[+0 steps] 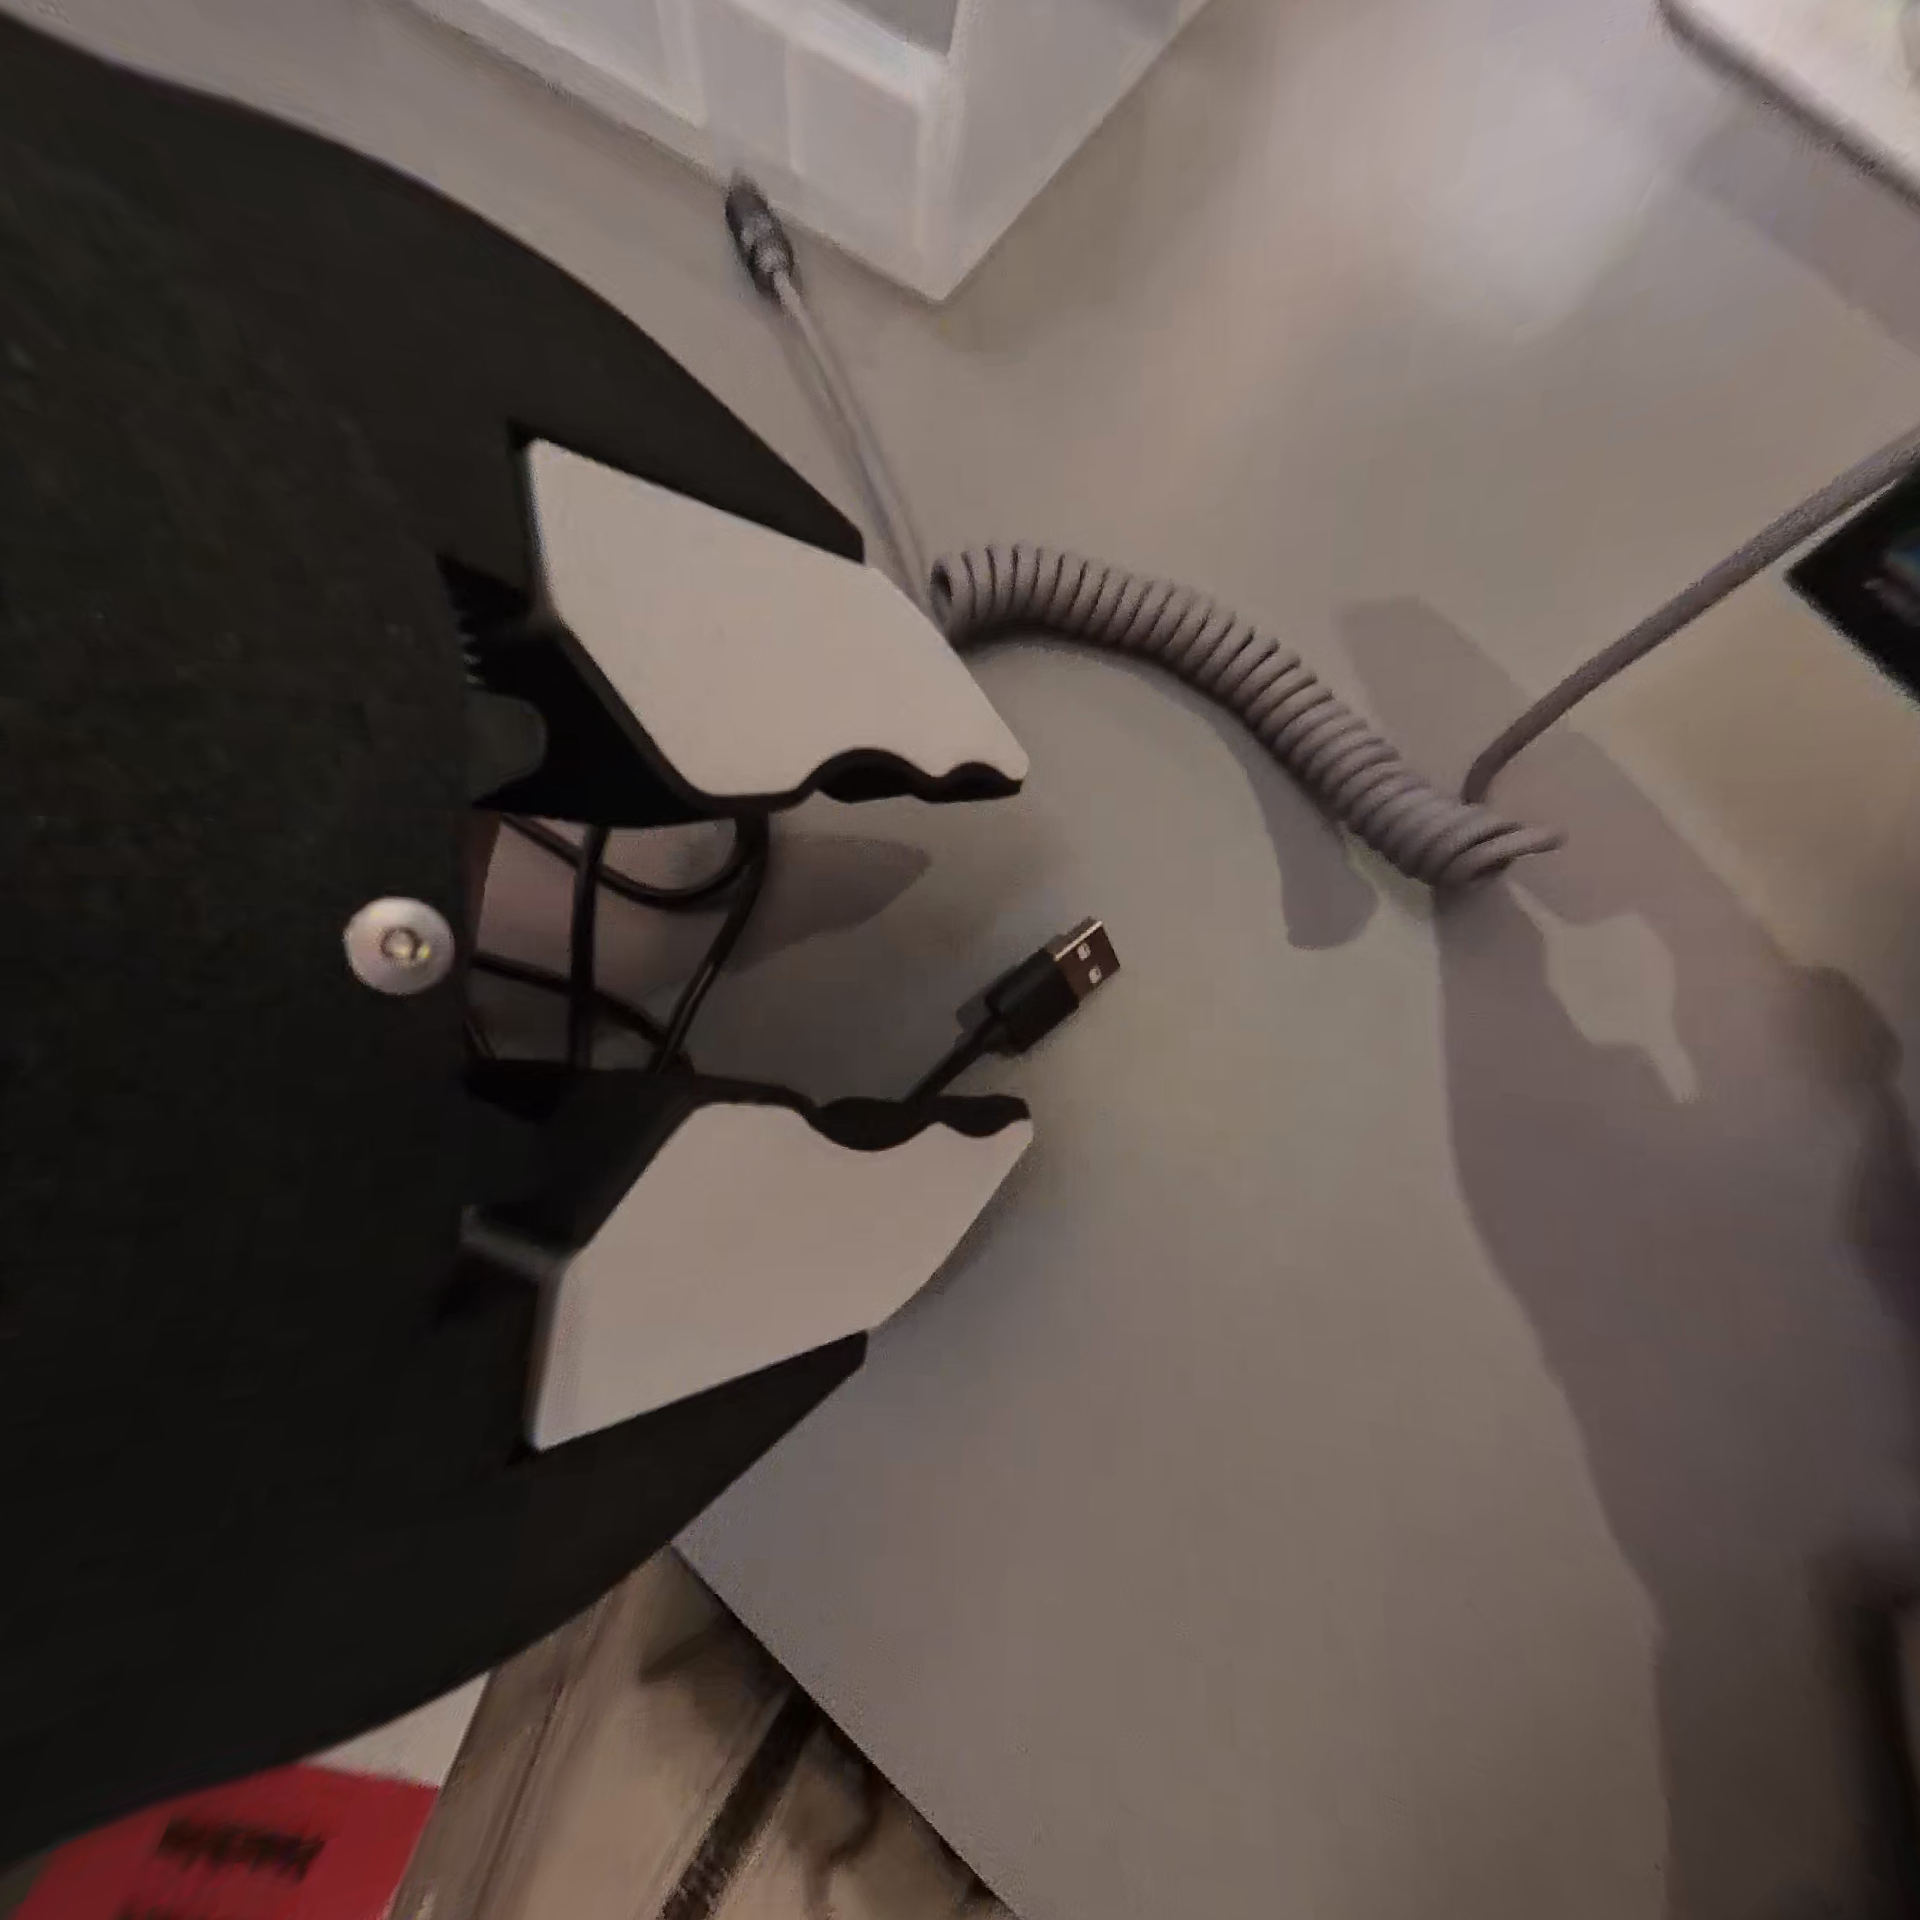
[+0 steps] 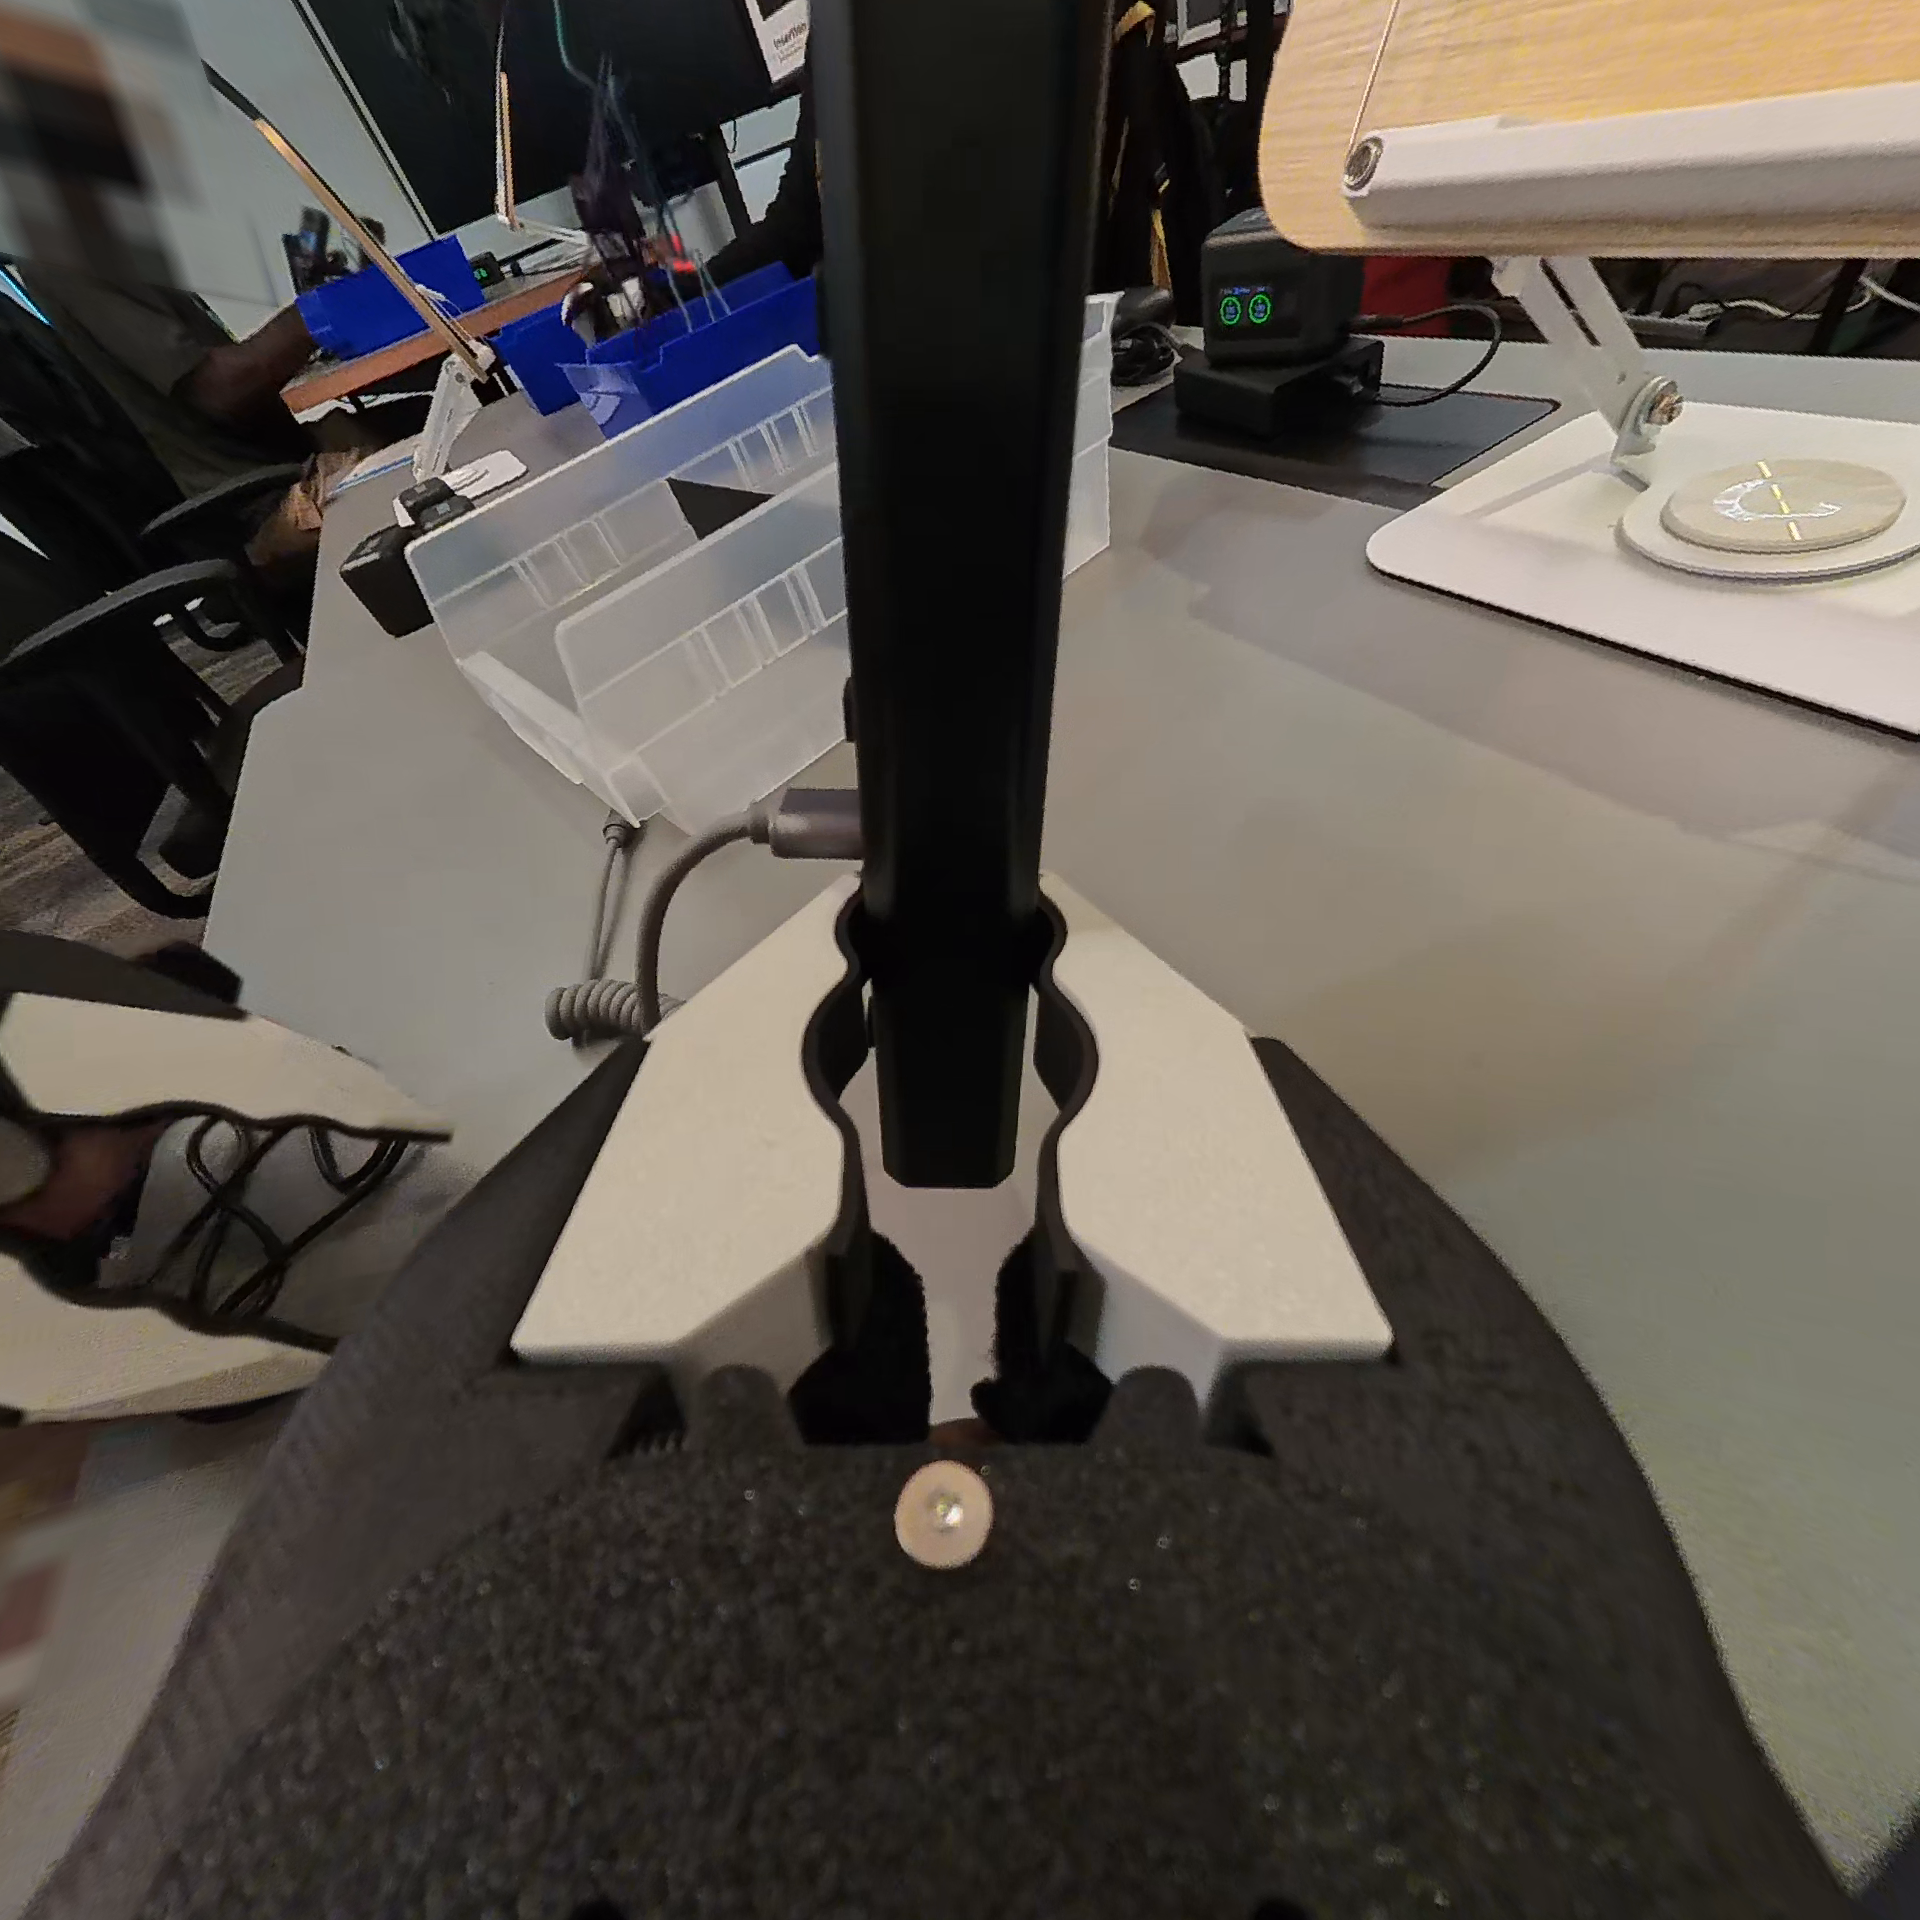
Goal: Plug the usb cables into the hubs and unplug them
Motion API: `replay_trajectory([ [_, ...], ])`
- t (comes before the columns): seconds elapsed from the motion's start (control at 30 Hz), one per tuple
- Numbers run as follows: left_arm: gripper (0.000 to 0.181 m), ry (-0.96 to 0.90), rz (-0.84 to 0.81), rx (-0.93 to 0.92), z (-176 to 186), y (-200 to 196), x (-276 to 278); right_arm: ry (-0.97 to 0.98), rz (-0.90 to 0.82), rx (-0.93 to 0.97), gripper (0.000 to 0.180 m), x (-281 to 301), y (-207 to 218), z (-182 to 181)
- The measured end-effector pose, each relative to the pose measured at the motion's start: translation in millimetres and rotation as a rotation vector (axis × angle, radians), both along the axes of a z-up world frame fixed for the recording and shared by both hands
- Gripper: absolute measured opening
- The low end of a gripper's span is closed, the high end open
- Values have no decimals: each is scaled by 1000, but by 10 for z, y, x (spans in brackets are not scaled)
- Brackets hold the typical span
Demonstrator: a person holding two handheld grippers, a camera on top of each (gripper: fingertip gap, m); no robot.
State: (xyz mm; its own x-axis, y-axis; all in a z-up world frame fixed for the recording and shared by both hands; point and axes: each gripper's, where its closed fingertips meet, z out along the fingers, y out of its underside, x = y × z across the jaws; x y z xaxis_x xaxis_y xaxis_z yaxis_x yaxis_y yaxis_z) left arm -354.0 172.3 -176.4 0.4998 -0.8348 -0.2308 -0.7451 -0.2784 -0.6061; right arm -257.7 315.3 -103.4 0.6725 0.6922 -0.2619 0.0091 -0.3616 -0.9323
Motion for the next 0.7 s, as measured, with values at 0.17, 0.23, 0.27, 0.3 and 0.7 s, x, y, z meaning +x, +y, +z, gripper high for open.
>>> replay_trajectory([
  [0.17, 24, -51, -52, -198, -157, -190, 59, -4, 6, 12, 26, -18, -19, 29],
  [0.23, 12, -10, -98, -178, -161, -212, 69, -5, 4, 7, 26, -15, -14, 16],
  [0.27, 6, 1, -111, -173, -161, -214, 76, -4, 4, 3, 26, -13, -12, 8],
  [0.3, 6, 3, -129, -170, -162, -219, 86, -2, 3, 0, 26, -11, -10, 3],
  [0.7, 4, -764, -308, -615, 1251, -102, 323, 79, 60, 34, 26, -66, -83, 146],
])
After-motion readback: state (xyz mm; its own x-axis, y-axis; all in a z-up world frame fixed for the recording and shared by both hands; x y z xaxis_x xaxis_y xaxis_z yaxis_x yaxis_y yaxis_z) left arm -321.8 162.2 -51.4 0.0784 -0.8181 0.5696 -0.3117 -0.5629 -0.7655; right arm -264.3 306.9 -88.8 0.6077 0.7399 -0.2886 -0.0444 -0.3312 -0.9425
